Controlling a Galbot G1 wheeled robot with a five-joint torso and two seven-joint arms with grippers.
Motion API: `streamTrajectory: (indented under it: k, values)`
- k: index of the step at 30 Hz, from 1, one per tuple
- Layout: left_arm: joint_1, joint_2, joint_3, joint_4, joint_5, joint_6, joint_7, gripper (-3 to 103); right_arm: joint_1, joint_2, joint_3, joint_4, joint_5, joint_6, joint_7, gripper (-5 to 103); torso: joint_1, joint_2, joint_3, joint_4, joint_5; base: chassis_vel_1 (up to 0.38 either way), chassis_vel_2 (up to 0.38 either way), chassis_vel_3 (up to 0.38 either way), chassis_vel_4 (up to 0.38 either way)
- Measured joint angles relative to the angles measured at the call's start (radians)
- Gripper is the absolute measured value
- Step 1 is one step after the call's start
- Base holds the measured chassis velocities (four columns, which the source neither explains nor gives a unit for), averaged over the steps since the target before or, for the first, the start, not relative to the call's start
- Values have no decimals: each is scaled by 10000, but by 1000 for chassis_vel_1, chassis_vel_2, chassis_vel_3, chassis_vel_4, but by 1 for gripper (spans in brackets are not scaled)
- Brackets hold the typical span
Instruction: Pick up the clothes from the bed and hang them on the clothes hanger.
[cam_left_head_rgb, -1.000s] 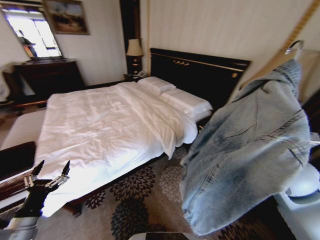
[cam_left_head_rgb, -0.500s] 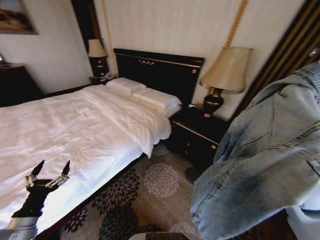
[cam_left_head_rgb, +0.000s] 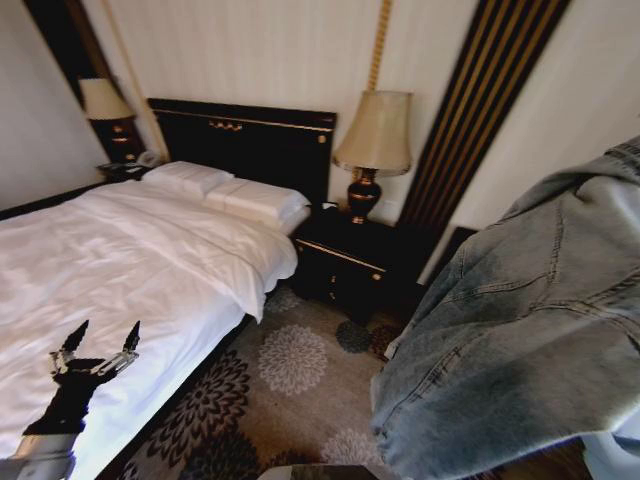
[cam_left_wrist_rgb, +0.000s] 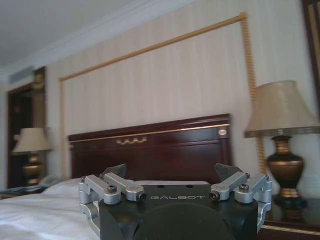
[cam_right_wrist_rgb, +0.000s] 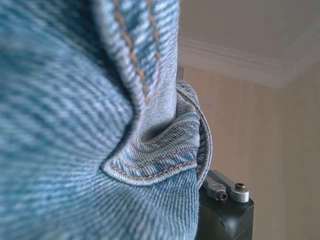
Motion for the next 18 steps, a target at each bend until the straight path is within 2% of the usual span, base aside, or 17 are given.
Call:
streamTrajectory:
  k: [18]
  values:
    - [0, 0, 0, 0, 0, 0, 0, 100, -1025, 918, 417, 93, -711, 337, -178, 22, 0, 0, 0, 0, 0, -122, -122, -130, -119]
